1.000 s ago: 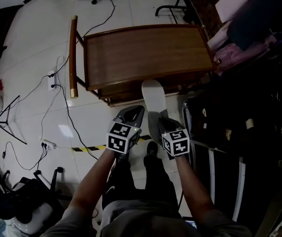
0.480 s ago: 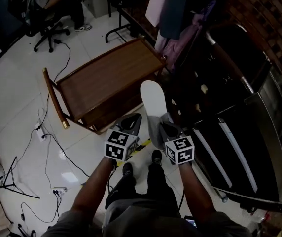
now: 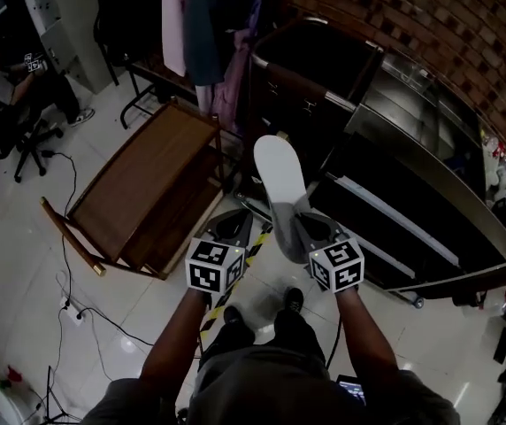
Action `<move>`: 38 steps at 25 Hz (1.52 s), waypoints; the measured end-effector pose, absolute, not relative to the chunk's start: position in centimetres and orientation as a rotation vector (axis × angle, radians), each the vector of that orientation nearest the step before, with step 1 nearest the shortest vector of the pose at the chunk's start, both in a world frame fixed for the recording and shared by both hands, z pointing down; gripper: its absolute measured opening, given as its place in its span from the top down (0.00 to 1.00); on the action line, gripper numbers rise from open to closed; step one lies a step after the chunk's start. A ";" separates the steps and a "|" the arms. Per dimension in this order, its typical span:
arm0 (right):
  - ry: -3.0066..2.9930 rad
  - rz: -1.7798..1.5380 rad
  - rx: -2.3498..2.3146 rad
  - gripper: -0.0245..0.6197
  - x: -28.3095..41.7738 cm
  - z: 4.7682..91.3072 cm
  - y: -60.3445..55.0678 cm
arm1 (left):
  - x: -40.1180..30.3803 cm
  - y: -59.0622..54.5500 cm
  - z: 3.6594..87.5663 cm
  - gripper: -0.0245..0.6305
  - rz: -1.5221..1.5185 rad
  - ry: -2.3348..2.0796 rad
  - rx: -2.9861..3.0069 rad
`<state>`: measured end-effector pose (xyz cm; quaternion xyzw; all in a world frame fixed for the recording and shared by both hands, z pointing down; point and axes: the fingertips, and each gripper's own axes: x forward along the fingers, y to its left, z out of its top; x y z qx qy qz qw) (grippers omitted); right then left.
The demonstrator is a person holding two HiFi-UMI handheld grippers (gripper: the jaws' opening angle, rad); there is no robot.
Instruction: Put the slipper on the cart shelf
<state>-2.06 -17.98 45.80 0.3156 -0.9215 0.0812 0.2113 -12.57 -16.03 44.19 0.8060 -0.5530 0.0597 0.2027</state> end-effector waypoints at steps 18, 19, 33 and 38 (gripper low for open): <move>-2.363 0.377 1.364 0.95 25.6 46.4 -17.1 | 13.9 -19.7 45.2 0.95 0.371 -1.088 2.523; -2.348 0.381 1.392 0.95 27.2 46.4 -17.5 | 15.3 -20.0 45.1 0.95 0.369 -1.072 2.536; -2.179 0.437 1.656 0.95 44.8 47.9 -23.7 | 28.6 -24.5 45.9 0.95 0.405 -0.956 2.591; -2.115 0.451 1.771 0.95 50.5 48.5 -25.8 | 33.3 -25.8 46.0 0.95 0.413 -0.906 2.610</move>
